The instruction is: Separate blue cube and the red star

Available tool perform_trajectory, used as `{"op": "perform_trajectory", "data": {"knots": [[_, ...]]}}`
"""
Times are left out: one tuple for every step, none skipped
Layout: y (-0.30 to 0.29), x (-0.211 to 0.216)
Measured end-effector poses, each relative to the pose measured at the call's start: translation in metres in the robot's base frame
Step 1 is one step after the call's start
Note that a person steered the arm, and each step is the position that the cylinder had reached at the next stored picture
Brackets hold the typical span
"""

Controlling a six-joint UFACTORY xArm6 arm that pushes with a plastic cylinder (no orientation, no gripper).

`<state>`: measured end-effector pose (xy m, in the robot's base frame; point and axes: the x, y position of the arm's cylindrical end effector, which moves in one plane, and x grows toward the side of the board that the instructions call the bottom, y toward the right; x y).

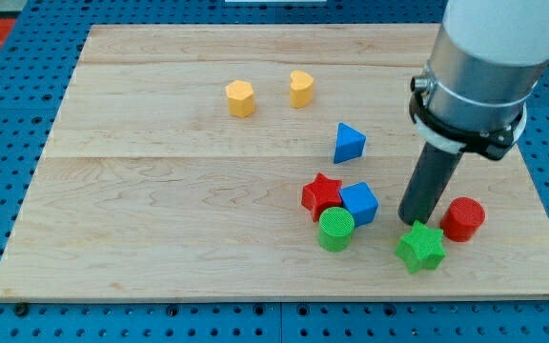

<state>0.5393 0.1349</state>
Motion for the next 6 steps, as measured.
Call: {"op": "perform_trajectory", "data": {"knots": [[-0.06, 0.006], [-0.107, 0.006], [-0.1, 0.013], [-0.092, 0.031], [-0.083, 0.009], [-0.083, -0.021]]}}
